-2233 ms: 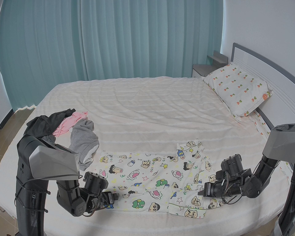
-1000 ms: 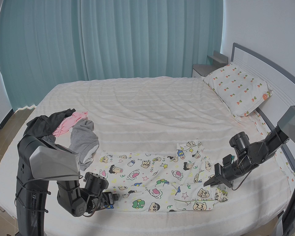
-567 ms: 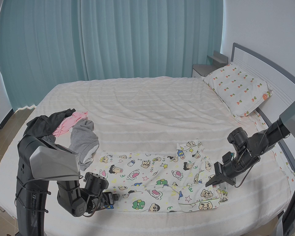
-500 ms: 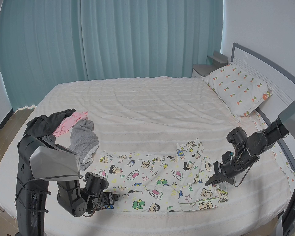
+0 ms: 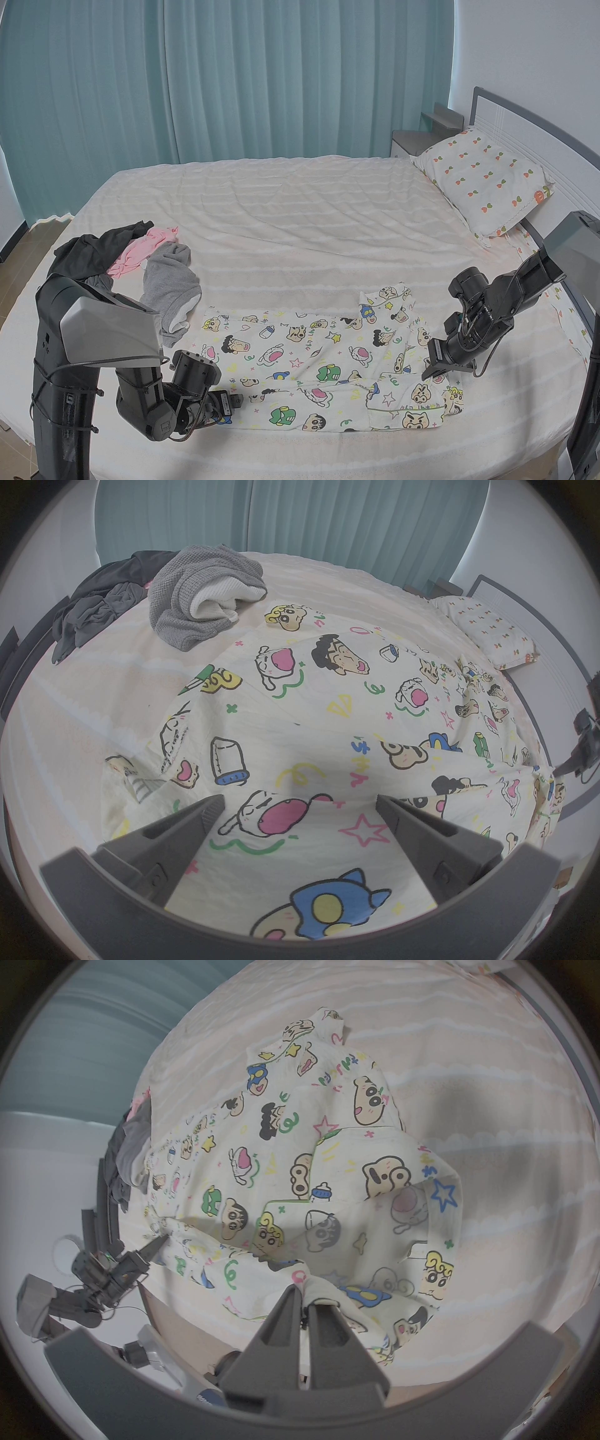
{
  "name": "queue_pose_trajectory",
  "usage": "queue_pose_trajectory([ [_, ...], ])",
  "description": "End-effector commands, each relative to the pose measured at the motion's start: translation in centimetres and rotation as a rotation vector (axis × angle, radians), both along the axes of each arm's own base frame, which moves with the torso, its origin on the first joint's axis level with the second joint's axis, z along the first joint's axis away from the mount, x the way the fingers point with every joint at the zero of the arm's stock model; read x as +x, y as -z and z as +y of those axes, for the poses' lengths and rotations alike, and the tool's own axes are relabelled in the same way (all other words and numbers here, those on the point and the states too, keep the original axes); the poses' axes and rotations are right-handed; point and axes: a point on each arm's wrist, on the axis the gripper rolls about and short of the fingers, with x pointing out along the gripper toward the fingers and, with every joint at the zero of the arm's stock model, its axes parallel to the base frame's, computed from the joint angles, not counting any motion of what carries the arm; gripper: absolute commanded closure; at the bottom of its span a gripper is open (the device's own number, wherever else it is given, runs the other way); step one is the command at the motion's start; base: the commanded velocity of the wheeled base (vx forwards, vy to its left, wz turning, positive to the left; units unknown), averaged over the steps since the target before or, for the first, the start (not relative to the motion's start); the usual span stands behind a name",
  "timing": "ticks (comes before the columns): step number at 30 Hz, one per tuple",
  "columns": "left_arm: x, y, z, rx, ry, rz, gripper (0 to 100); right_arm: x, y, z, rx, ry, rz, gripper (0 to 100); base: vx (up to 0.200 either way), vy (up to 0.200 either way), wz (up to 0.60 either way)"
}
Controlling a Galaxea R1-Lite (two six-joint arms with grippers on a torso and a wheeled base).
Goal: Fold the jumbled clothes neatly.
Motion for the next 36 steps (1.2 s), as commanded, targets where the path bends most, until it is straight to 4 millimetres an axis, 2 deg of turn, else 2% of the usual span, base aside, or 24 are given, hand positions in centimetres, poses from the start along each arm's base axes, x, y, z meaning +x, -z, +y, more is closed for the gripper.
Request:
queue_pose_trajectory([
  [1,0.1,-0.1,0.0,-0.002,-0.003,-0.011,0,0.0,1.1,0.1,-0.033,-0.007,0.02,100,0.0,0.0,0.0],
  [2,0.2,-0.2,-0.1,-0.009,-0.004,-0.024,0,-0.1,1.2,0.2,-0.038,-0.009,0.023,0,0.0,0.0,0.0],
  [9,0.3,-1.3,0.3,-0.048,-0.018,-0.108,0,-0.2,0.7,0.2,-0.038,-0.01,0.009,0,0.0,0.0,0.0],
  [15,0.2,-2.6,1.1,-0.052,-0.042,-0.135,0,-1.5,-1.3,0.0,-0.023,-0.001,-0.036,0,0.0,0.0,0.0],
  [22,1.6,-6.9,3.8,-0.111,-0.136,-0.267,0,-3.7,-5.5,-0.8,0.048,0.071,-0.266,0,0.0,0.0,0.0],
  [27,1.9,-8.3,4.6,-0.18,-0.135,-0.302,0,-3.8,-6.8,-1.1,0.066,0.153,-0.427,0,0.0,0.0,0.0],
  [28,1.8,-8.7,4.5,-0.263,-0.123,-0.291,0,-4.0,-7.2,-0.6,0.126,0.201,-0.488,0,0.0,0.0,0.0],
  [30,1.8,-8.7,4.5,-0.263,-0.123,-0.291,0,-4.0,-7.2,-0.6,0.126,0.201,-0.488,0,0.0,0.0,0.0],
  [31,1.8,-9.3,4.3,-0.4,-0.159,-0.275,0,-4.6,-6.8,0.6,0.194,0.237,-0.532,0,0.0,0.0,0.0],
  [36,1.8,-9.4,4.2,-0.489,-0.154,-0.241,0,-5.1,-5.1,0.2,0.243,0.267,-0.589,0,0.08,0.0,0.0],
])
